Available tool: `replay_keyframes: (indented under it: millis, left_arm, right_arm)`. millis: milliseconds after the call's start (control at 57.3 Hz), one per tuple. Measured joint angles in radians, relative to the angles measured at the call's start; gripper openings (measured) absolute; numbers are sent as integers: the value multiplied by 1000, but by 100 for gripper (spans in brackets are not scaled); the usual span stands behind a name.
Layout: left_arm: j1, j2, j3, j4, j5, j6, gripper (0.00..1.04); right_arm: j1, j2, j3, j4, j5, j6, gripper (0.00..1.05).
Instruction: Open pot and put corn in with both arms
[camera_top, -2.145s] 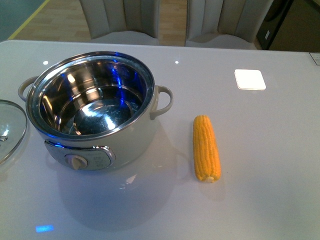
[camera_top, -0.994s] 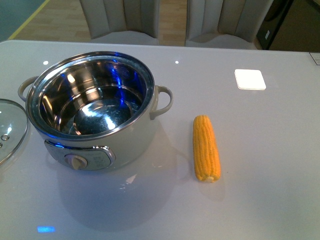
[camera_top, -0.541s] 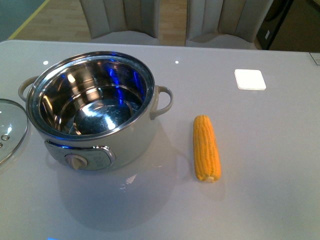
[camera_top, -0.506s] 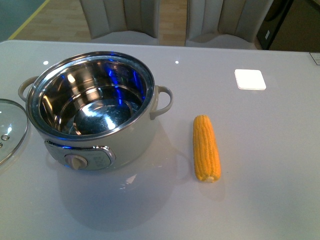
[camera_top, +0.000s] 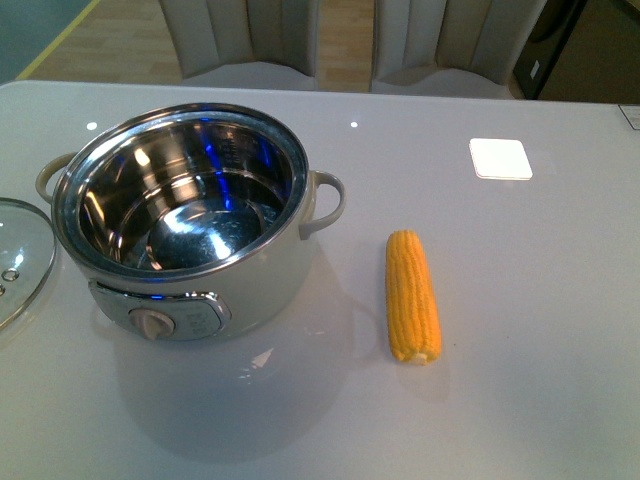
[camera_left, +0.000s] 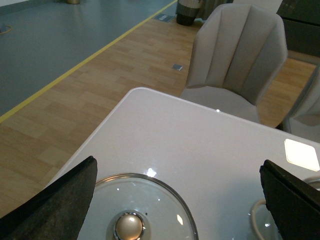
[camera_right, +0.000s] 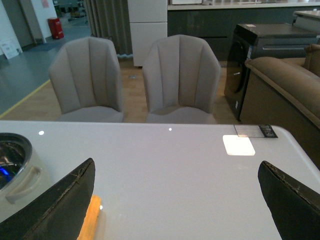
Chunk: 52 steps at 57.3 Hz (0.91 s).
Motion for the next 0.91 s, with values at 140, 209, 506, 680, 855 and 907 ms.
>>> replay_keyframes:
  millis: [140, 209, 506, 680, 855, 907]
  left_arm:
    - [-21, -245, -72, -165, -29, -15, 98]
    - [-26, -307, -92, -213, -50, -22, 98]
    - [-153, -549, -282, -92, 18, 42, 58]
    - [-248, -667, -352, -128, -79, 50, 23]
    - [-316, -812, -377, -255, -146, 51, 3]
    - [-330, -850, -377, -288, -159, 51, 3]
  right_arm:
    - [0, 0, 0, 0, 0, 0, 96]
    - [0, 0, 0, 0, 0, 0, 96]
    - [0, 0, 0, 0, 0, 0, 96]
    - [0, 0, 0, 0, 0, 0, 96]
    - [0, 0, 0, 0, 0, 0, 96]
    - [0, 0, 0, 0, 0, 0, 96]
